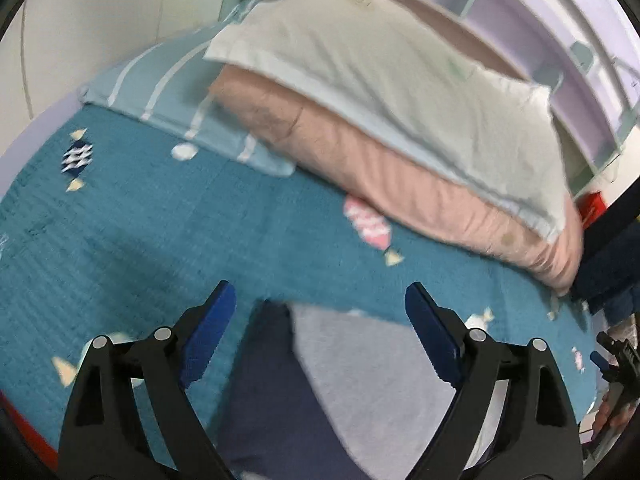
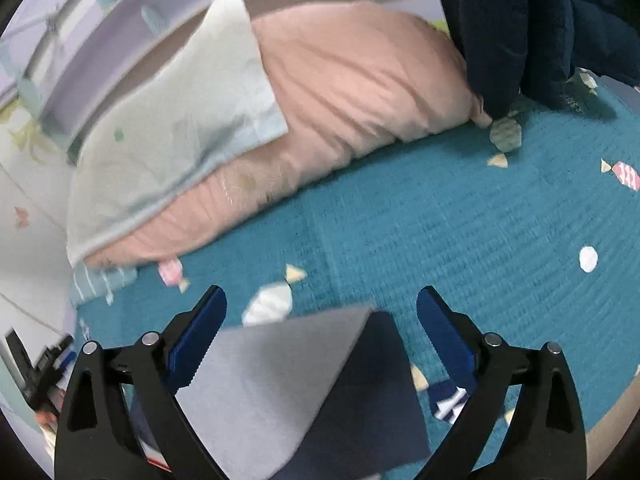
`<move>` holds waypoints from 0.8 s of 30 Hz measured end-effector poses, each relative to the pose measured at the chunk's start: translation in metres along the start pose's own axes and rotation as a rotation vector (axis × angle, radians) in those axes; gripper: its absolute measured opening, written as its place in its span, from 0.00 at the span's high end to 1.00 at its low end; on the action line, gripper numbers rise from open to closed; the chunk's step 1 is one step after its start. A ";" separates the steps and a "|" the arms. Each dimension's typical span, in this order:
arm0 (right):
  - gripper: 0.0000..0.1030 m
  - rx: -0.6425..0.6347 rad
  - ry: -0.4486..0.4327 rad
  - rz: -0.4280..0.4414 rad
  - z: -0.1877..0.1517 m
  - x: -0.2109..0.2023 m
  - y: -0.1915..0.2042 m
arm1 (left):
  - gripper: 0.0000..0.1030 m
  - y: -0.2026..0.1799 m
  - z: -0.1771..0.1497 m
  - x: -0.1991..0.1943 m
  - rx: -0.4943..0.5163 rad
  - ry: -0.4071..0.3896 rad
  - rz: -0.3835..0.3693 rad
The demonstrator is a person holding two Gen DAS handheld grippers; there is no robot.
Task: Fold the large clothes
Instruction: 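Fold the navy corner over the grey fabric and open both grippers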
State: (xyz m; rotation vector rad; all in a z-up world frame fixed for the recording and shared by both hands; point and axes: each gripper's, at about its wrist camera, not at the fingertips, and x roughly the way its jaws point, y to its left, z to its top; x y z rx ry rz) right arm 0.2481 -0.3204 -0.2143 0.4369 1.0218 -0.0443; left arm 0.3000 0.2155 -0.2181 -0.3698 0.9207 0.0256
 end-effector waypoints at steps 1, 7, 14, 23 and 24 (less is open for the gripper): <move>0.10 -0.003 0.041 -0.014 -0.013 0.007 -0.004 | 0.15 0.004 -0.008 0.001 0.010 0.026 0.016; 0.10 0.131 0.241 -0.033 -0.097 0.036 -0.039 | 0.15 0.027 -0.079 0.016 0.017 0.217 0.054; 0.11 0.282 0.344 0.052 -0.173 0.048 -0.045 | 0.17 0.040 -0.155 0.034 -0.149 0.406 -0.040; 0.62 0.291 0.251 -0.021 -0.179 0.057 -0.030 | 0.77 0.063 -0.169 0.039 -0.283 0.356 0.029; 0.74 0.308 0.233 -0.010 -0.178 0.057 -0.032 | 0.81 0.066 -0.169 0.040 -0.295 0.357 0.007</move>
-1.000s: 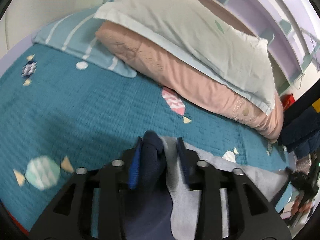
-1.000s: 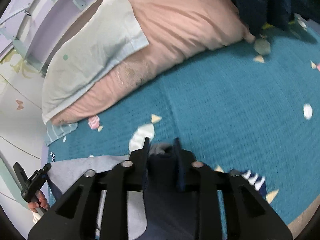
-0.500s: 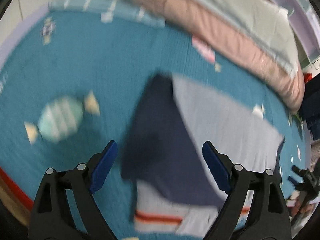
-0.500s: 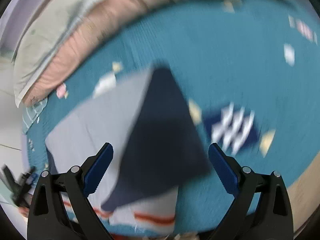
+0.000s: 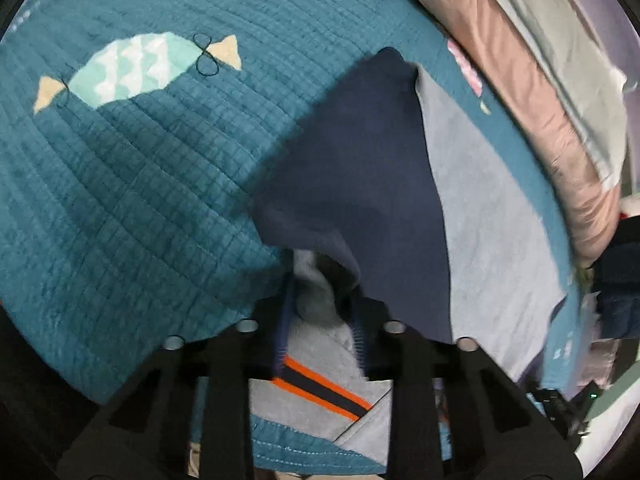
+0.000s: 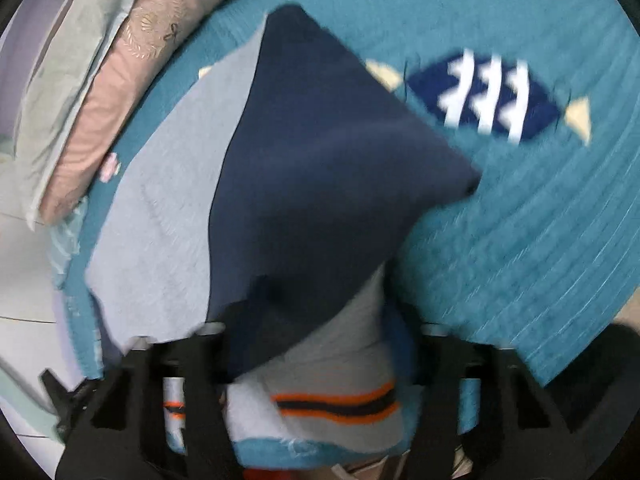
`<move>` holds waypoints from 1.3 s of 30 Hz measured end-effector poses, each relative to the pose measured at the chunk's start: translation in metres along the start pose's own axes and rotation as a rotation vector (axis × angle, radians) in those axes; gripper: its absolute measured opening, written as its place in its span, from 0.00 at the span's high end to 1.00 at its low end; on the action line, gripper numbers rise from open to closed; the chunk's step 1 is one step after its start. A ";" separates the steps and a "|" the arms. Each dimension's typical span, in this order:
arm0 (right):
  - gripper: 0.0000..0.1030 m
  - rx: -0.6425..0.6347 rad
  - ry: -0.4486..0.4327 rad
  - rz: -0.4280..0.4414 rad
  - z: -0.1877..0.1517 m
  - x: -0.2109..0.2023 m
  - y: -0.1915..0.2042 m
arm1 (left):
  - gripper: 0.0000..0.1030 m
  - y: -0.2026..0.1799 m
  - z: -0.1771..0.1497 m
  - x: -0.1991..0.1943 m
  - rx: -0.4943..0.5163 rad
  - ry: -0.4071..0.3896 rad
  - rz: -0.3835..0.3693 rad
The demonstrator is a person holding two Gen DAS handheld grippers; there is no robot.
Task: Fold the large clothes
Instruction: 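Fold the navy corner over the grey fabric and open both grippers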
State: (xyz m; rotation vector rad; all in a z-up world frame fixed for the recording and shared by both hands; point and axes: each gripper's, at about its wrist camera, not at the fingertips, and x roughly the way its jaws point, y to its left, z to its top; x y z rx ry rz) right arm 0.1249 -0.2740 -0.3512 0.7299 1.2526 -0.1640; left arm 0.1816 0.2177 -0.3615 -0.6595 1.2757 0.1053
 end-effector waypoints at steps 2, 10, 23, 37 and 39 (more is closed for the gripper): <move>0.85 0.041 -0.027 0.037 -0.001 -0.008 -0.007 | 0.87 0.003 0.000 -0.005 0.003 -0.003 -0.042; 0.64 0.111 -0.022 0.037 -0.003 -0.030 -0.024 | 0.64 -0.006 0.004 -0.014 0.059 0.015 0.037; 0.97 0.059 -0.087 0.135 0.038 -0.043 0.001 | 0.97 -0.012 0.035 -0.034 0.035 -0.078 -0.097; 0.94 0.113 -0.035 0.127 -0.017 -0.072 -0.023 | 0.91 0.017 -0.008 -0.064 0.087 -0.059 -0.087; 0.87 0.156 0.086 0.037 -0.019 -0.029 -0.039 | 0.84 0.025 -0.010 -0.038 0.069 -0.031 -0.003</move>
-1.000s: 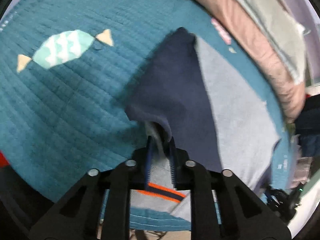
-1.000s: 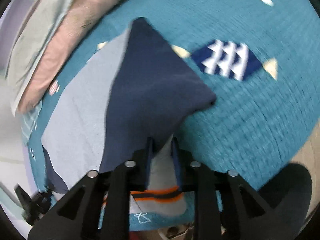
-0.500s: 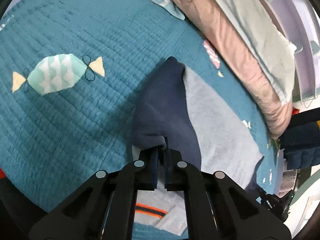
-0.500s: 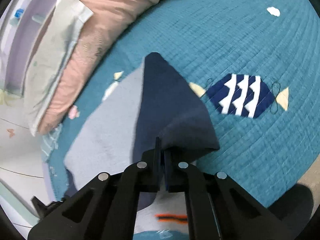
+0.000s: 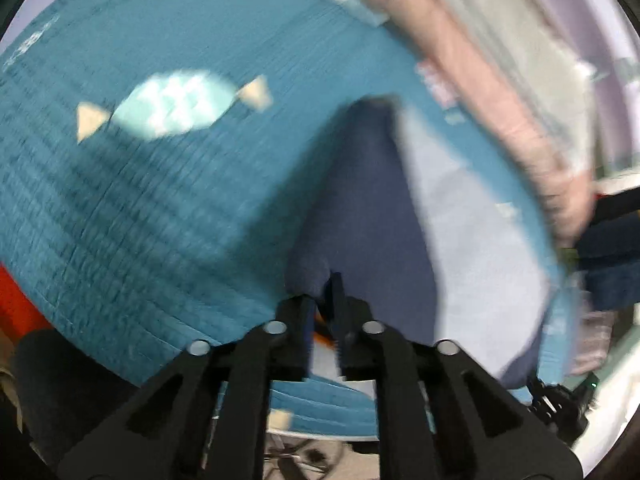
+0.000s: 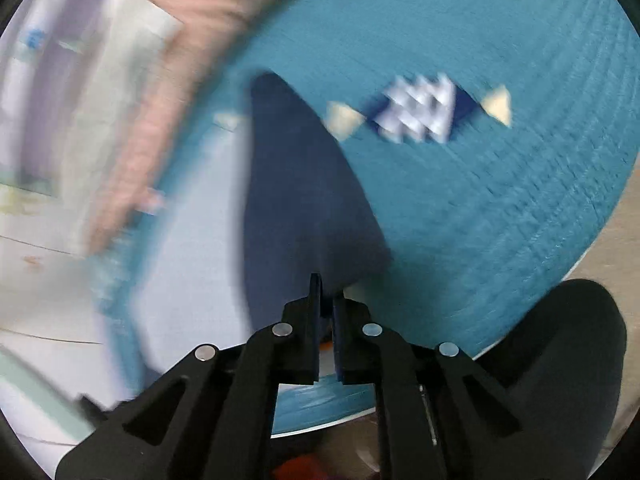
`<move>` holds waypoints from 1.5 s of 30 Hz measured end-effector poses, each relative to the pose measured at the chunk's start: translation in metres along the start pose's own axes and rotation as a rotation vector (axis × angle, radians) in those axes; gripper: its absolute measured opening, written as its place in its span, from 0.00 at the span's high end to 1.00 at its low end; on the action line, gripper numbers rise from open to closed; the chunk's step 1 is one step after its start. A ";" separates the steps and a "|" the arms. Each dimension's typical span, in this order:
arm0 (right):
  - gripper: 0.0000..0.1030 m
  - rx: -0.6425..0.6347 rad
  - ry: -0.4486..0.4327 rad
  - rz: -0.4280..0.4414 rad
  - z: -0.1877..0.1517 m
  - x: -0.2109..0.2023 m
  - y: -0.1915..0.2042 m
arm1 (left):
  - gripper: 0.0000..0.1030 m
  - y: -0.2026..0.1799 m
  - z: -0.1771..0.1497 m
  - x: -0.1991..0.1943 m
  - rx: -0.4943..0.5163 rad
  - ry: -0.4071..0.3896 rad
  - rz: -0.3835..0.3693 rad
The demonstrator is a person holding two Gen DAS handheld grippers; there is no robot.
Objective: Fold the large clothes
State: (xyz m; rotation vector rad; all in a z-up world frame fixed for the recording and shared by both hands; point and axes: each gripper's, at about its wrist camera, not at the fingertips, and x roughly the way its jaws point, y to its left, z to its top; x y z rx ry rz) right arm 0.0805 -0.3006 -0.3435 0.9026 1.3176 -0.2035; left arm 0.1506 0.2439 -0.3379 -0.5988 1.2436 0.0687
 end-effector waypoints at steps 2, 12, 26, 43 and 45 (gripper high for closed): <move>0.82 0.083 0.018 0.053 -0.005 0.009 -0.015 | 0.84 0.005 -0.006 0.018 -0.073 0.065 -0.018; 0.40 -0.027 0.004 0.176 -0.043 -0.016 0.037 | 0.55 -0.018 -0.029 0.009 -0.107 0.049 -0.111; 1.00 -0.109 0.008 0.102 -0.054 -0.002 0.067 | 0.94 -0.013 -0.034 -0.001 -0.062 0.037 -0.117; 0.61 -0.244 0.141 0.220 -0.085 -0.001 0.092 | 0.77 -0.014 -0.055 -0.028 0.100 0.083 -0.014; 0.59 -0.335 0.066 0.237 -0.085 -0.013 0.113 | 0.77 -0.022 -0.058 -0.038 0.139 0.068 -0.032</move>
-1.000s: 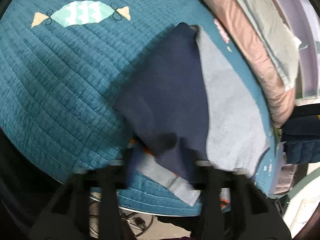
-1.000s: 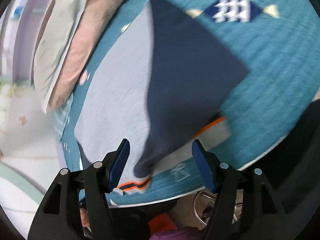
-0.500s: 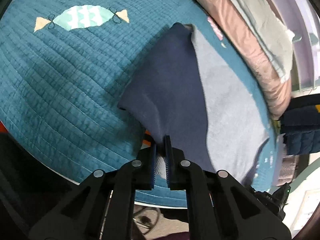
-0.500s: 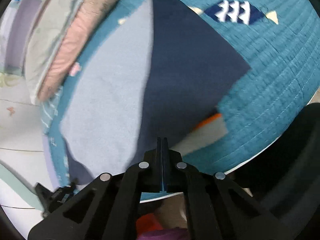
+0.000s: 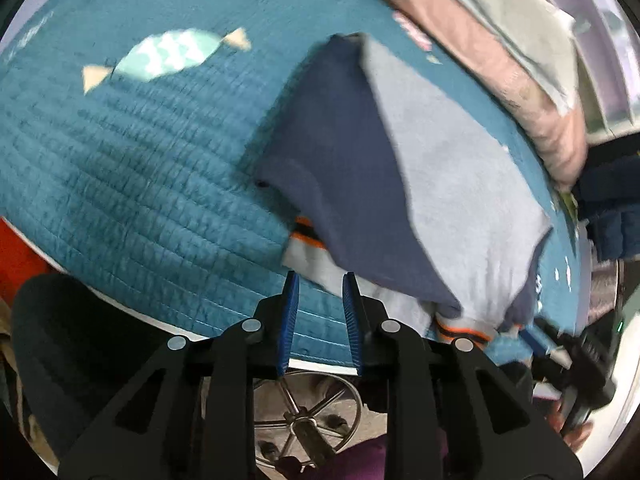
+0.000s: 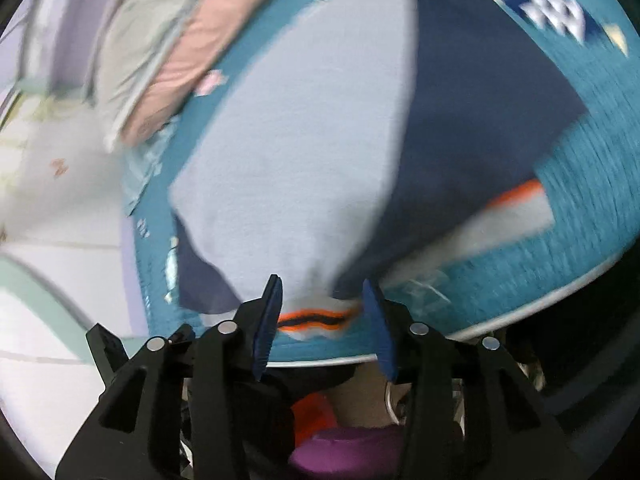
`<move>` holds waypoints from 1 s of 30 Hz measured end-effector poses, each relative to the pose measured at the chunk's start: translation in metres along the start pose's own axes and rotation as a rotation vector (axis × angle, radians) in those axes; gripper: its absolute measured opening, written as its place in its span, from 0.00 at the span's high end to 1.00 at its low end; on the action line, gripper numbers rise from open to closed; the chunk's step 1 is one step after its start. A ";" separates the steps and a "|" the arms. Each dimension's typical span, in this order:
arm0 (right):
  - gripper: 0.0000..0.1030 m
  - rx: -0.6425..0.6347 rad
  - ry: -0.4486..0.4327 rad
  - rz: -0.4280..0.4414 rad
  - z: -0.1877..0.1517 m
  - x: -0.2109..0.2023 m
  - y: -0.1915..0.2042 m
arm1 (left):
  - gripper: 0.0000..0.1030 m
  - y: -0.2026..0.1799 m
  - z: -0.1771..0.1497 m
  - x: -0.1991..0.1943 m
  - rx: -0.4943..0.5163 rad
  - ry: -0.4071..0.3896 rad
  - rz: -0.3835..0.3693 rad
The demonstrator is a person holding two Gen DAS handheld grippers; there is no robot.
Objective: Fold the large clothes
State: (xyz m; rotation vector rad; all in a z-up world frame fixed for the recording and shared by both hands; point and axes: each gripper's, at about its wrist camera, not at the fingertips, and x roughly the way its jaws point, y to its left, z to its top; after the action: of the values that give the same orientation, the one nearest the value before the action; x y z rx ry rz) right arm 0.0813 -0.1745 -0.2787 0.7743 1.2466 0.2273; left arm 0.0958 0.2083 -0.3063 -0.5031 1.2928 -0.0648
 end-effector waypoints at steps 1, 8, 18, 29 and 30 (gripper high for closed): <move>0.59 -0.056 -0.032 -0.019 0.005 -0.001 0.011 | 0.77 -0.010 -0.002 -0.007 0.040 -0.019 -0.017; 0.61 -0.312 -0.029 -0.223 0.014 0.046 0.044 | 0.77 -0.093 0.010 0.013 0.271 -0.145 -0.074; 0.80 -0.459 -0.078 -0.632 0.020 0.041 -0.024 | 0.85 -0.080 0.013 0.076 0.444 -0.131 0.072; 0.88 -0.370 -0.231 -0.411 0.028 -0.001 -0.016 | 0.96 -0.040 0.037 0.047 0.241 -0.245 0.030; 0.88 -0.402 -0.279 -0.390 0.030 -0.003 -0.004 | 0.96 -0.050 0.039 0.043 0.257 -0.272 0.033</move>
State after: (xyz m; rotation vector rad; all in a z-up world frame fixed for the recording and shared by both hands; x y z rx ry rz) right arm 0.1066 -0.1911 -0.2753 0.1989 1.0175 0.0440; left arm 0.1555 0.1626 -0.3184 -0.2591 1.0079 -0.1286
